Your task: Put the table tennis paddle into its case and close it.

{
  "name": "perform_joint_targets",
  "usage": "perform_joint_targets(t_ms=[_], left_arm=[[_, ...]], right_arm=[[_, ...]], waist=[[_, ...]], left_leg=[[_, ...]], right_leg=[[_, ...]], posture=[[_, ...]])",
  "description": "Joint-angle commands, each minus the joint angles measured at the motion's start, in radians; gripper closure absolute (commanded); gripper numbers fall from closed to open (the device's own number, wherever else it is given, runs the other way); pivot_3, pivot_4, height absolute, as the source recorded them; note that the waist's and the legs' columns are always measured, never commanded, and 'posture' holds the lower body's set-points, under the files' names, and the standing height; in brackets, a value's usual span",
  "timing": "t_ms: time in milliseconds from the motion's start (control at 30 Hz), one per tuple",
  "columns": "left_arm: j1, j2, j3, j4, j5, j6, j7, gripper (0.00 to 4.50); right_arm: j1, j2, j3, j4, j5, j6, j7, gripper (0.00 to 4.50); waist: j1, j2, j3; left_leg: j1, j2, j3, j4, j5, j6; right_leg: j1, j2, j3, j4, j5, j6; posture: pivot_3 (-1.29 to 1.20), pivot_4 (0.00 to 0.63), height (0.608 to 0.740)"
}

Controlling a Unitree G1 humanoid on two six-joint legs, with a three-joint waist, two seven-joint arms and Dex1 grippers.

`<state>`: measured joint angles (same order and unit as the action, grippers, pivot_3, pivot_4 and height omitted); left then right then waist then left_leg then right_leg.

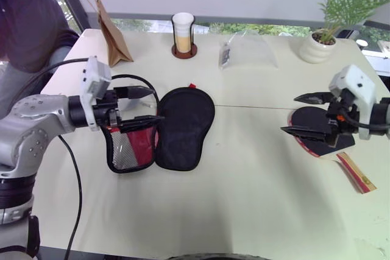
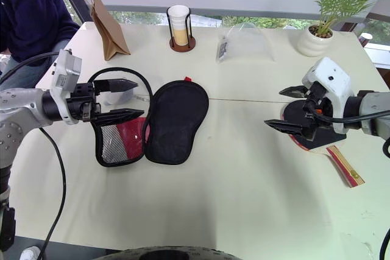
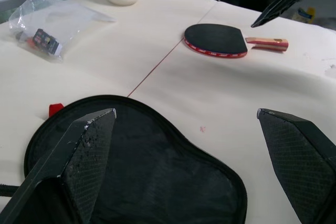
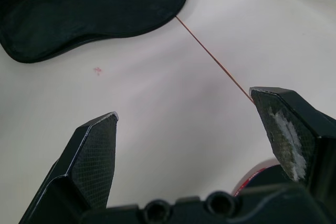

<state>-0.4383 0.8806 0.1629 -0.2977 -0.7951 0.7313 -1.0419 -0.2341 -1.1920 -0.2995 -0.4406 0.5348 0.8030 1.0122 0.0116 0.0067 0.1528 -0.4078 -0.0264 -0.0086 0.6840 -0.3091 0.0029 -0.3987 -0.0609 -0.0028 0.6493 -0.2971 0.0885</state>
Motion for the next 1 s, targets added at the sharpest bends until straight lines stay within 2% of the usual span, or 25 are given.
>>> perform_joint_targets(t_ms=[33, 300, 400, 533, 733, 900, 1000], left_arm=[[-0.015, 0.006, 0.023, -0.017, -0.006, -0.012, -0.007, 0.0], [-0.019, 0.004, 0.02, 0.002, 0.003, -0.017, -0.008, 0.0], [-0.005, 0.012, 0.009, 0.014, 0.033, -0.039, -0.018, 0.0], [0.011, 0.02, -0.002, 0.03, 0.07, -0.059, -0.037, 0.0], [0.032, 0.028, 0.01, 0.018, 0.082, -0.056, -0.046, 0.0], [0.044, 0.036, 0.022, 0.004, 0.076, -0.047, -0.042, 0.0], [0.049, 0.04, 0.027, -0.002, 0.075, -0.044, -0.04, 0.0]], right_arm=[[-0.014, 0.011, 0.004, -0.029, 0.01, 0.006, -0.022, 0.07], [-0.098, 0.077, 0.081, -0.012, 0.027, 0.087, -0.11, 0.07], [-0.163, 0.174, 0.174, -0.022, 0.043, 0.181, -0.192, 0.07], [-0.248, 0.376, 0.302, 0.004, 0.033, 0.343, -0.353, 0.07], [-0.279, 0.637, 0.402, 0.004, 0.03, 0.525, -0.52, 0.07], [-0.272, 0.751, 0.44, 0.003, 0.04, 0.569, -0.561, 0.07], [-0.267, 0.781, 0.486, 0.007, 0.031, 0.548, -0.562, 0.07]], waist=[[0.0, 0.0, 0.0], [-0.001, 0.0, 0.0], [-0.004, -0.001, -0.001], [-0.007, -0.001, -0.001], [-0.003, -0.002, -0.001], [-0.003, -0.002, -0.001], [-0.005, -0.002, -0.001]], left_leg=[[0.0, 0.0, 0.0, 0.0, 0.0, 0.0], [0.0, 0.0, 0.0, 0.0, 0.0, 0.0], [0.0, 0.0, 0.0, 0.0, 0.0, -0.001], [0.0, 0.0, 0.0, 0.0, 0.001, -0.001], [-0.002, 0.0, 0.0, 0.0, 0.001, -0.001], [-0.002, -0.001, 0.001, 0.0, 0.001, -0.001], [-0.002, -0.001, 0.001, 0.0, 0.001, -0.001]], right_leg=[[0.0, 0.0, 0.0, 0.0, 0.0, 0.0], [0.0, 0.0, 0.0, 0.0, 0.0, 0.0], [0.0, 0.0, 0.0, 0.0, 0.0, 0.0], [-0.001, 0.001, 0.0, 0.0, 0.0, 0.0], [-0.004, 0.0, 0.0, 0.002, 0.0, 0.0], [-0.004, 0.0, 0.001, 0.004, 0.0, 0.0], [-0.005, 0.0, 0.001, 0.004, 0.0, 0.0]], posture=[[0.0, 0.15, 0.74], [0.0, 0.15, 0.74], [0.0, 0.15, 0.74], [0.0, 0.15, 0.74], [0.0, 0.15, 0.74], [0.0, 0.15, 0.74], [0.0, 0.15, 0.74]])
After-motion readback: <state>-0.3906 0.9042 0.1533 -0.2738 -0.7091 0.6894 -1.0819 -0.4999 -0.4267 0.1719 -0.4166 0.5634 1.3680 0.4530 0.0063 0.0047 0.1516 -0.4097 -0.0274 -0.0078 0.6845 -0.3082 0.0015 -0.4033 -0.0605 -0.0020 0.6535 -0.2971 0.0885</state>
